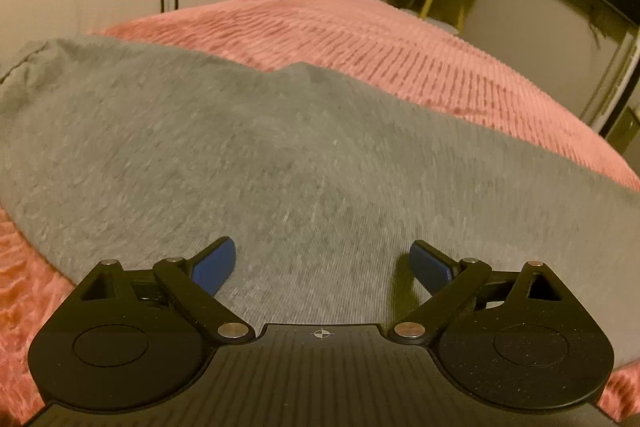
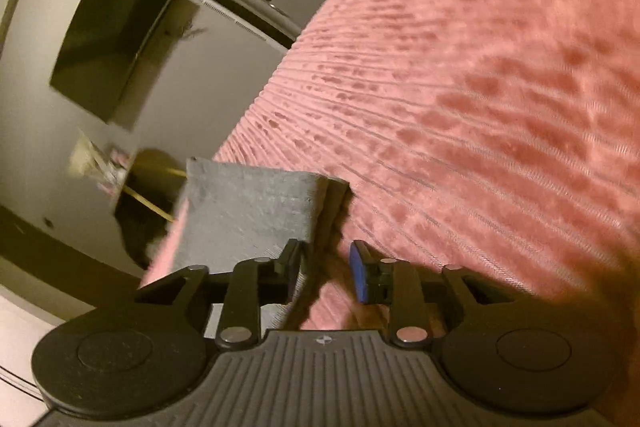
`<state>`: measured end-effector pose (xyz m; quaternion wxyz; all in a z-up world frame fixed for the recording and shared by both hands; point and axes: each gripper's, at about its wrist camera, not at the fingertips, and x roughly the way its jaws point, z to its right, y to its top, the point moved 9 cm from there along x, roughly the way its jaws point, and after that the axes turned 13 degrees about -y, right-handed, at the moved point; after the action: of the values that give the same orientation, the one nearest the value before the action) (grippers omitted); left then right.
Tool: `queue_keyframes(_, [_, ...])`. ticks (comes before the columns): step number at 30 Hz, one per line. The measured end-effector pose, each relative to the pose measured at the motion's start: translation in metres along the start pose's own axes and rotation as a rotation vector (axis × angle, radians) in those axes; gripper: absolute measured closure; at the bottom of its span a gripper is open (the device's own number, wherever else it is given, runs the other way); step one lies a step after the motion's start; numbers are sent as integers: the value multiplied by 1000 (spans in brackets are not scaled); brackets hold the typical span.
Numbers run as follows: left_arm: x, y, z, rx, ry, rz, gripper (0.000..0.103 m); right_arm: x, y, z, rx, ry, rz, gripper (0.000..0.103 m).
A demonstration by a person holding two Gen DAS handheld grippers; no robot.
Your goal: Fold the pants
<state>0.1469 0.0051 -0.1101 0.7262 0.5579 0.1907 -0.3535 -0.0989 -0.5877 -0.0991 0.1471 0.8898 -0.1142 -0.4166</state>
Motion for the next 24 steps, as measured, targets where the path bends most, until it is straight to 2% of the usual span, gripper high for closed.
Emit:
queue_keyframes(2, [1,-1,-1,3,-1,-1,5,5,3,-1,34,38,-13,66])
queue_keyframes(7, [5,1,-2,-2,-6,1,4,20,22,-1,96,76,-15,66])
queue_keyframes(10, [8,1,-1,11,1,-1,3,34,31,-6,86,85,-31,66])
queue_keyframes(12, [10,0,0,25,9,-4,2,38,34,-11,55,84,-32,68])
queue_keyframes(14, [11,0,0,35,13,-6,2,40,35,-15,16,71,-25,77])
queue_keyframes(16, [11,0,0,34,11,-6,2,39,34,-16,-5,62,-21,83])
queue_keyframes(24, [14,1,-1,42,5,-8,1,37,32,-18,8,35,-24,79])
